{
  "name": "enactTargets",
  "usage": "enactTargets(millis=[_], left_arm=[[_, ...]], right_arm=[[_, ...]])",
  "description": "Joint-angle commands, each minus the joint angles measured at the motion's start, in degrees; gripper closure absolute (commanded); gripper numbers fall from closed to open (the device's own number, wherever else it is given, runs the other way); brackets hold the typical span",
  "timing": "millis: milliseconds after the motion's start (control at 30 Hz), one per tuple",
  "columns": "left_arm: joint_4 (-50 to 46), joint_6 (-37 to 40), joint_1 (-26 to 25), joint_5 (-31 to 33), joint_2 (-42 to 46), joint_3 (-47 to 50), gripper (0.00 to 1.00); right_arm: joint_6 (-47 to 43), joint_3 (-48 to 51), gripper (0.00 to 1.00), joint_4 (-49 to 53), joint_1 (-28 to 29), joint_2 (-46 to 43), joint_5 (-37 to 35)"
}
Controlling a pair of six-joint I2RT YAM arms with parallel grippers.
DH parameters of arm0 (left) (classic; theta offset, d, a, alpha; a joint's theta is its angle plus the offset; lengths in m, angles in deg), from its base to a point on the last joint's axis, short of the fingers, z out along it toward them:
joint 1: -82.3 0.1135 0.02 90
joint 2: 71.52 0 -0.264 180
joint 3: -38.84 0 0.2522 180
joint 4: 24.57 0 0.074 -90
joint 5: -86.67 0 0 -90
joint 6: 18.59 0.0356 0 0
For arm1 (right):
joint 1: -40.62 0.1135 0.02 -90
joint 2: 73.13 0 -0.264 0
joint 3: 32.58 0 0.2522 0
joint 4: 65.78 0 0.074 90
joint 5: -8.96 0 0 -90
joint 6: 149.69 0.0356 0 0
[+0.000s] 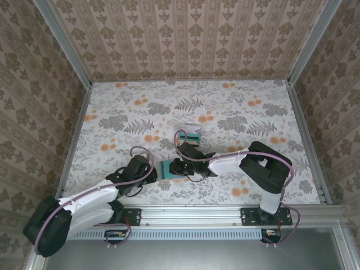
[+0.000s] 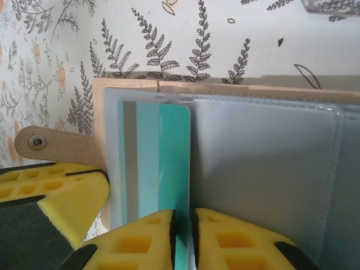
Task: Take the credit cards out of the card holder
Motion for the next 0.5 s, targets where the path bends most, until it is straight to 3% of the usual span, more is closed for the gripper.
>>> enactTargets(millis=[0, 100, 467], left_arm=[[-3.2, 1.0, 0.4, -0.6, -0.9, 0.7, 1.0], [-3.6, 1.0, 0.3, -0.4, -0.8, 0.5, 1.0], [-5.4, 1.3, 0.5, 0.2, 0.6, 0.4, 1.0]], right_arm=[[-0.4, -1.0, 0.91, 0.9, -0.2, 1.5, 0.4], [-0.4, -0.3, 1.0, 2.2, -0.3, 0.4, -1.2], [-3.8, 5.0, 1.0, 8.0, -3.5, -8.7, -4.5]])
